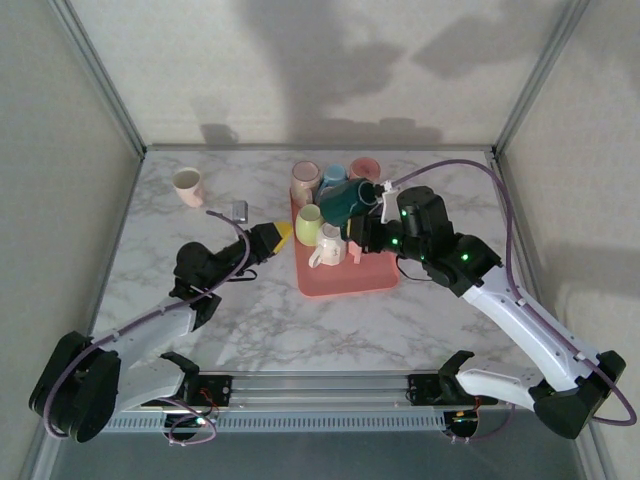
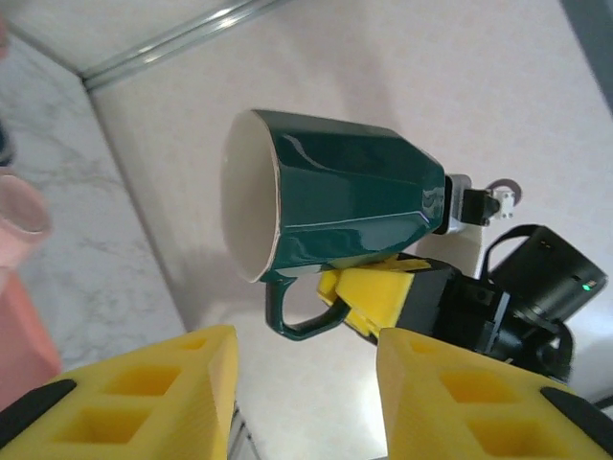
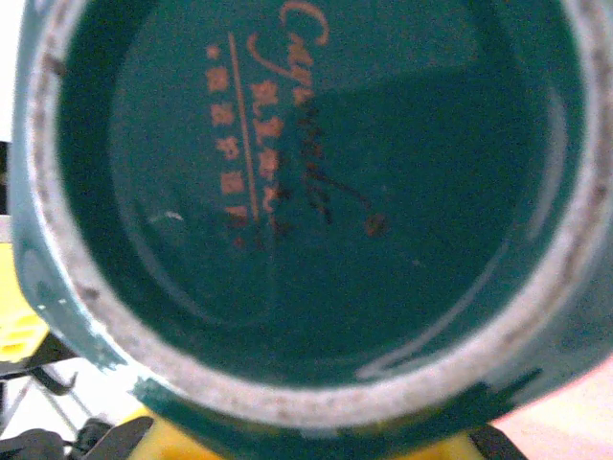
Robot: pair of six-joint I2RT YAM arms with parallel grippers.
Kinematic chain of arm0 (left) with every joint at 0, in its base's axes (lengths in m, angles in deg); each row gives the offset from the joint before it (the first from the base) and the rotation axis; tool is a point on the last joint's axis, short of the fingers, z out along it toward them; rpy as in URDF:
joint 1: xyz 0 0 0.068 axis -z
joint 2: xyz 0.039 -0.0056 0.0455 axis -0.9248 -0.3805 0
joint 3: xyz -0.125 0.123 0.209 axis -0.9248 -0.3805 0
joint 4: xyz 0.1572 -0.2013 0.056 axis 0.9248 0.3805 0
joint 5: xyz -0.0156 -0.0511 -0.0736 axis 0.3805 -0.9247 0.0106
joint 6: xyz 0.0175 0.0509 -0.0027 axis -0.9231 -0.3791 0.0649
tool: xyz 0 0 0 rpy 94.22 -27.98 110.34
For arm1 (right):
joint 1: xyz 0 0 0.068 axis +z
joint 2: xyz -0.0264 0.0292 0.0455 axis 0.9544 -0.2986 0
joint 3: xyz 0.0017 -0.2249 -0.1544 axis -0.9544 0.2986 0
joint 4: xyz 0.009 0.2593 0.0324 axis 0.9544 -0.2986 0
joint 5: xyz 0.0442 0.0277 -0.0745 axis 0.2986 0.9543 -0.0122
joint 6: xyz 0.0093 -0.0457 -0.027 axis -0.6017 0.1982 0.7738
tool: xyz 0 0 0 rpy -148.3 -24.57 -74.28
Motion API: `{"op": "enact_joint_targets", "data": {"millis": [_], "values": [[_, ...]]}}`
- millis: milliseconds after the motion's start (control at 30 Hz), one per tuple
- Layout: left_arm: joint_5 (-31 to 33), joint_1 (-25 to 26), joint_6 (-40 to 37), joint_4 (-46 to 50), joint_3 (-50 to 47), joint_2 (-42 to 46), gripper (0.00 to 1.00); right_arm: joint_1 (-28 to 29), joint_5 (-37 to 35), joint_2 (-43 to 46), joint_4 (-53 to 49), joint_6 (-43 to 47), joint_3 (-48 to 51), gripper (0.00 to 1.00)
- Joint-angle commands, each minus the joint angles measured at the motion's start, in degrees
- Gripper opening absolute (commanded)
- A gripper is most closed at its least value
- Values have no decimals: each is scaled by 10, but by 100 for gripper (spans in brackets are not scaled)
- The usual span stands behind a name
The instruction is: Turn the mug right side up
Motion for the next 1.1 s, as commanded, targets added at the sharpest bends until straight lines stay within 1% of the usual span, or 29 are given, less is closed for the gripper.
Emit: {"op": "enact_joint_targets", "data": {"millis": [0,200,367,700,833,1067], "values": [[12,17,49,-112,12,-12,44,-6,64,5,120,-6,-35,0],[22,39,69,-155,17,-38,45,-11,109,-18,192,-46,-32,0],[23,49,111,-235,17,-77,46,-12,132,-32,242,-83,-26,0],[29,74,142,-343,49,-153,50,-14,167,-52,288,-139,-18,0],[35,81,144,-350,61,-171,50,-14,175,-51,307,-158,-6,0],[50,81,157,-391,76,-205,48,-15,194,-59,339,-195,15,0]]}}
